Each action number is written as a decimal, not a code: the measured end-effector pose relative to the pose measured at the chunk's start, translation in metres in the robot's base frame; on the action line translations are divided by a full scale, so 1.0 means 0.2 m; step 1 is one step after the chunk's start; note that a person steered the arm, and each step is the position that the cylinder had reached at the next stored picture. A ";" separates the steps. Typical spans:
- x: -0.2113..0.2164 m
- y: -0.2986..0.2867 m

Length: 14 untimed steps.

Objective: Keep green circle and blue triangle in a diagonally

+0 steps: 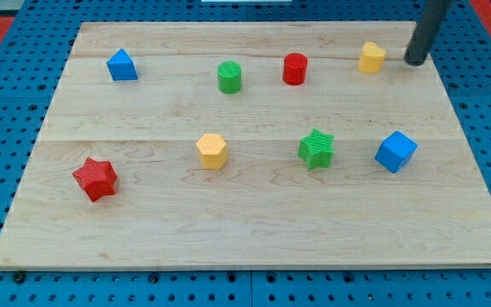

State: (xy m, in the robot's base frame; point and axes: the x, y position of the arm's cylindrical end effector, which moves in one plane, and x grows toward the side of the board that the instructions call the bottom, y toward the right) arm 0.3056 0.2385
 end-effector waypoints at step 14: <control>-0.39 -1.50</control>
State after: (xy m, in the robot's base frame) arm 0.2280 -0.0617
